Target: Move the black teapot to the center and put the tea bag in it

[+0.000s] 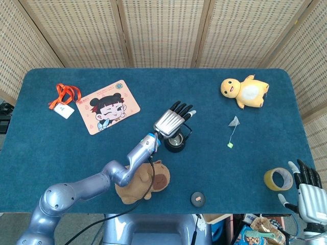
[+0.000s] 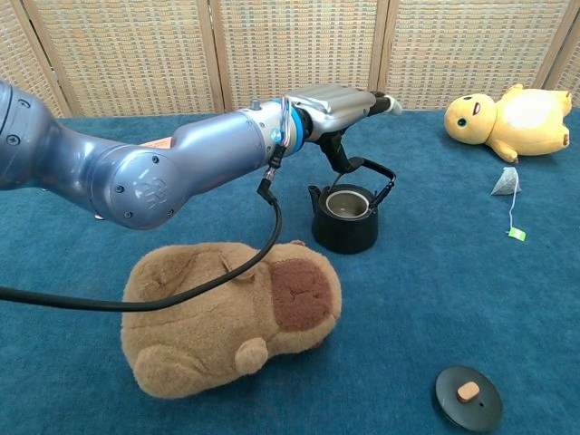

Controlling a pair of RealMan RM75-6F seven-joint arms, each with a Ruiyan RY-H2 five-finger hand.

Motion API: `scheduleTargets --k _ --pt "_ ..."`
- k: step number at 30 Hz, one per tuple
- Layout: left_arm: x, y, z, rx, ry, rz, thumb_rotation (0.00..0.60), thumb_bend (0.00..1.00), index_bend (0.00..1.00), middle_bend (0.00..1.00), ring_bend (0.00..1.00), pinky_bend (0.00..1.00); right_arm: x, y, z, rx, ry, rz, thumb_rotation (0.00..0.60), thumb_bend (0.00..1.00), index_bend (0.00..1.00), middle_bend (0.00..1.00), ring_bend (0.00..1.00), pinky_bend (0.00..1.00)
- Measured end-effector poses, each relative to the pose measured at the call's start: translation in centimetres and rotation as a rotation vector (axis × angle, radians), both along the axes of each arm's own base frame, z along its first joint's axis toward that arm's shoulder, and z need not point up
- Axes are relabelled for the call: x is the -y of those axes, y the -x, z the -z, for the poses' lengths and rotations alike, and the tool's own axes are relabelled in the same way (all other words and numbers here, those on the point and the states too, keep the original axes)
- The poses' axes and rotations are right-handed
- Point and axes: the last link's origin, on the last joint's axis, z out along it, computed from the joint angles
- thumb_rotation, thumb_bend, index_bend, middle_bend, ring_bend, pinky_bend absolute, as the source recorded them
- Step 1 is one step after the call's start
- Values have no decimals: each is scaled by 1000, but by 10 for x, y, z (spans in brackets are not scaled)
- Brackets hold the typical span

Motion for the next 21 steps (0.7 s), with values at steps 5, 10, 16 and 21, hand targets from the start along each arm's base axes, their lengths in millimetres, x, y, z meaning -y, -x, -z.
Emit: scheduleTargets --k 5,10,16,21 --pt "-1 -2 -2 4 -8 -14 600 462 0 0 0 0 0 1 0 0 1 2 600 380 0 35 0 28" --pt "-1 -3 -9 32 -10 -16 600 462 0 0 0 0 1 2 -2 -1 6 3 600 380 0 40 0 31" --pt "0 2 -28 89 -8 -25 600 462 0 0 0 0 4 -1 -5 -9 6 -19 600 380 0 44 0 37" --pt "3 16 -51 129 -10 -40 600 462 0 0 0 0 8 -4 -8 -15 5 -41 600 380 0 52 0 36"
